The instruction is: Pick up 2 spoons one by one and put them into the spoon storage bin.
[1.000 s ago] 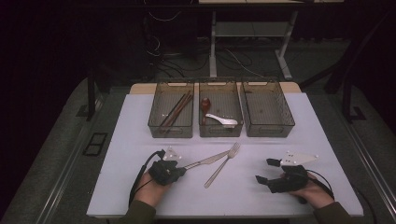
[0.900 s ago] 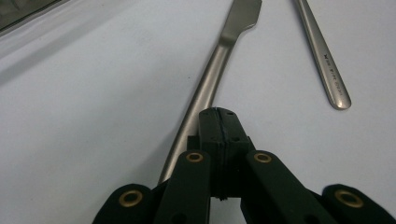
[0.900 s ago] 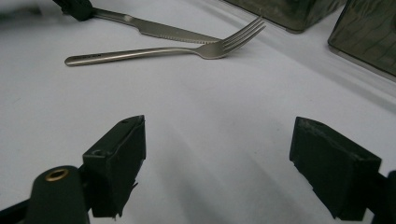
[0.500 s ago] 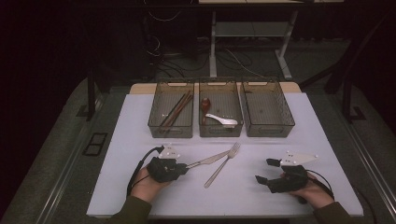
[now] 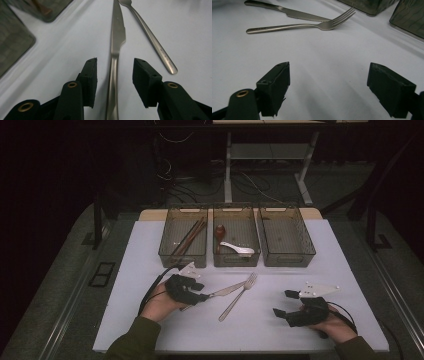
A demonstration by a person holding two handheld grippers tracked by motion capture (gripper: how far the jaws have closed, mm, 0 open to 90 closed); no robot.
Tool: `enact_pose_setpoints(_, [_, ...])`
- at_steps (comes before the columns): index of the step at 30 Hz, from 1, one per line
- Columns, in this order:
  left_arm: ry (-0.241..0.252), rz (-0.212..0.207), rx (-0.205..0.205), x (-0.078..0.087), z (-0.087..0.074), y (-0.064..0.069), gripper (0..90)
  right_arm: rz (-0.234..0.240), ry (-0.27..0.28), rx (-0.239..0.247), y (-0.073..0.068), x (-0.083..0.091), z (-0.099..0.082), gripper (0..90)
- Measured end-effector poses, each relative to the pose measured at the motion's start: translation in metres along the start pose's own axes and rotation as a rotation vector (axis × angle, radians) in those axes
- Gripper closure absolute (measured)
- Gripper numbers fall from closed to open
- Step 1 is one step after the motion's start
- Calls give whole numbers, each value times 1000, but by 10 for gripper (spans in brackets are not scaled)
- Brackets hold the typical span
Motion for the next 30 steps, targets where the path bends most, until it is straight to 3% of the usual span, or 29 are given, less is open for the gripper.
enact_pose_setpoints(3, [-25, 1, -32, -6, 3, 0, 533, 2, 0, 0, 0, 0, 0, 183])
enact_pose_setpoints(8, [-49, -8, -43, -12, 4, 0, 543, 5, -4, -2, 0, -1, 0, 183])
enact_pose_setpoints(11, [-72, 7, -54, -15, 2, 0, 571, 6, -7, -1, 0, -1, 0, 183])
enact_pose_setpoints(23, [-77, 15, -56, -21, -3, 1, 699, 9, -7, 4, 0, -1, 0, 183])
enact_pose_setpoints(30, [-69, 16, -50, -21, -5, 2, 724, 10, -11, 2, -1, -1, -1, 183])
Point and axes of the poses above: each handheld gripper's, and its own axes: x roughly backward along the jaws, z roughly out of its top, y roughly to its right, the point moved 3 cm from there along -x, roughly forward along the jaws, and after that the axes turned 5 degrees about z, right-handed, at the moved point
